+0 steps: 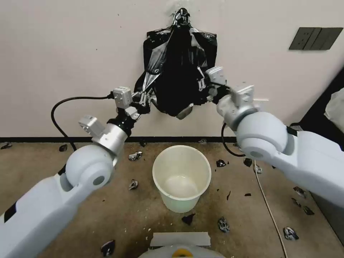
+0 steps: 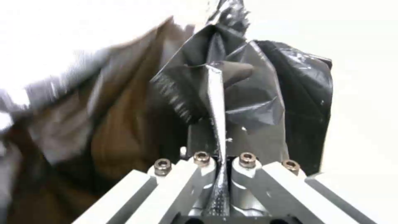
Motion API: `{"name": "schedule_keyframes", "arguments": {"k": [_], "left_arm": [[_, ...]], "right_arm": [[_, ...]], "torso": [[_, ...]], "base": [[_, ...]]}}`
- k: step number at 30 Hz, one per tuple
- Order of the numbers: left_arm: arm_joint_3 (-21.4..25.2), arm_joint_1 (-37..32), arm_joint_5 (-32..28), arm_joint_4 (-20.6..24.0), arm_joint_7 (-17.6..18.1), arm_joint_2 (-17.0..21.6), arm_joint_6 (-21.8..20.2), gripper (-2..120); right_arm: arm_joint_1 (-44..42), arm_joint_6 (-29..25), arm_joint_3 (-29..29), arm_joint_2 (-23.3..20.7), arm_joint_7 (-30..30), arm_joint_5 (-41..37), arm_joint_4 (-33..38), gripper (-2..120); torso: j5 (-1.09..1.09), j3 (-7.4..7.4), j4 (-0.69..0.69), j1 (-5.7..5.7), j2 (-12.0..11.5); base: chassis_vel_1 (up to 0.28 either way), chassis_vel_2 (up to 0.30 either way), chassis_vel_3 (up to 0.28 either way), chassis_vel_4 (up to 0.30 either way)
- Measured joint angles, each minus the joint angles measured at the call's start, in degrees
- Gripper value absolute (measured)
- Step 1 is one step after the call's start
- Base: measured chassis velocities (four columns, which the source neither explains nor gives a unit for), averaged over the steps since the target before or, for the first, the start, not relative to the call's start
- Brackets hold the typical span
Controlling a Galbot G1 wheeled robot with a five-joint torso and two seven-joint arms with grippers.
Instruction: Place a trash bag onto the trash bin.
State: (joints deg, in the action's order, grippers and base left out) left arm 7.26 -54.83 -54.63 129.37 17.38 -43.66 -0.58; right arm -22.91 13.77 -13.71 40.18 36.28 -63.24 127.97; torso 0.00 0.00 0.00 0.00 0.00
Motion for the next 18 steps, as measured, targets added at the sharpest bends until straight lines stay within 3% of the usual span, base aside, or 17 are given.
{"name": "schedule_keyframes", "arguments": {"k": [5,8,18], "left_arm": [[0.8,-1.8,0.5,0.8,0.3,0.0,0.2,0],[1.4,-3.6,1.3,1.8,0.4,0.1,0.3,0],[3.4,-9.3,4.0,3.7,0.3,-0.7,0.4,0]], "right_arm": [[-10.1,-2.9,8.2,0.9,-3.1,-2.7,2.1,0],[-20.4,-3.4,13.9,1.9,-5.7,-2.5,4.9,0],[-33.2,-3.4,18.3,4.0,-8.3,2.0,9.2,0]], "torso": [[0.01,0.0,0.0,0.0,0.0],[0.01,0.0,-0.02,0.0,0.0],[-0.01,0.0,0.0,0.0,0.0]], "base": [[0.0,0.0,0.0,0.0],[0.0,0.0,0.0,0.0],[0.0,0.0,0.0,0.0]]}}
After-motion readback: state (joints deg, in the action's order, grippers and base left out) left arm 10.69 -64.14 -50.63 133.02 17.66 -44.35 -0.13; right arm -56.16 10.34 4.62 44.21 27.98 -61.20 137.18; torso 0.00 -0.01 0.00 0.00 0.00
